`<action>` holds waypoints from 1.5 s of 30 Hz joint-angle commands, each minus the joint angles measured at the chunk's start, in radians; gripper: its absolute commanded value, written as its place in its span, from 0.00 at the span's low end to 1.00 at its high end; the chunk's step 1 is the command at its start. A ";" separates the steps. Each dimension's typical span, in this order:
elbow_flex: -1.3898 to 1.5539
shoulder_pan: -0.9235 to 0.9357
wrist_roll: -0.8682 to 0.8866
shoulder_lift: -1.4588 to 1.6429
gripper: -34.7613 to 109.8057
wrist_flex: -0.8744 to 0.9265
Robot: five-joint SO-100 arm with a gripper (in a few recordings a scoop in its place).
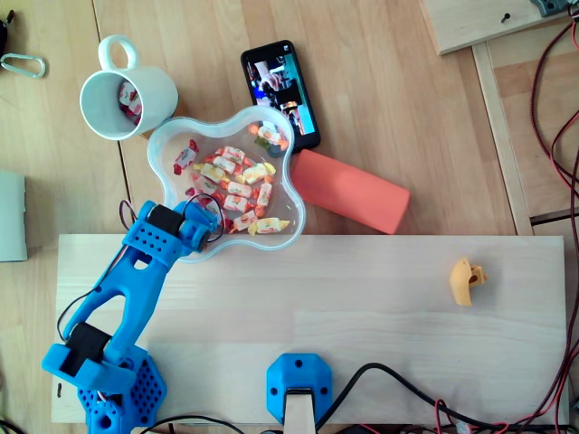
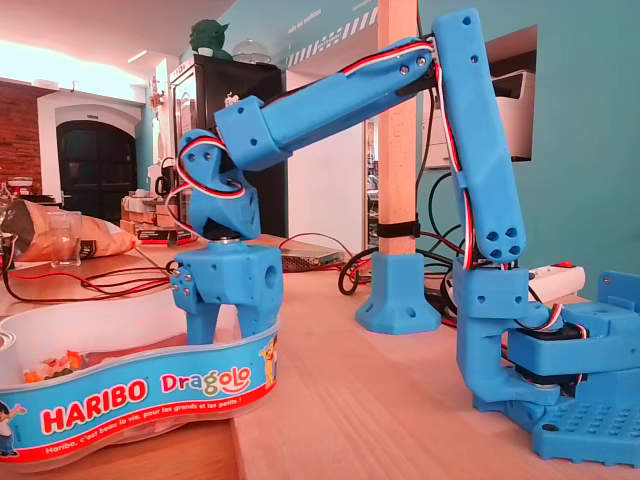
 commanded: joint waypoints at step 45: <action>0.003 0.028 0.015 0.005 0.23 0.025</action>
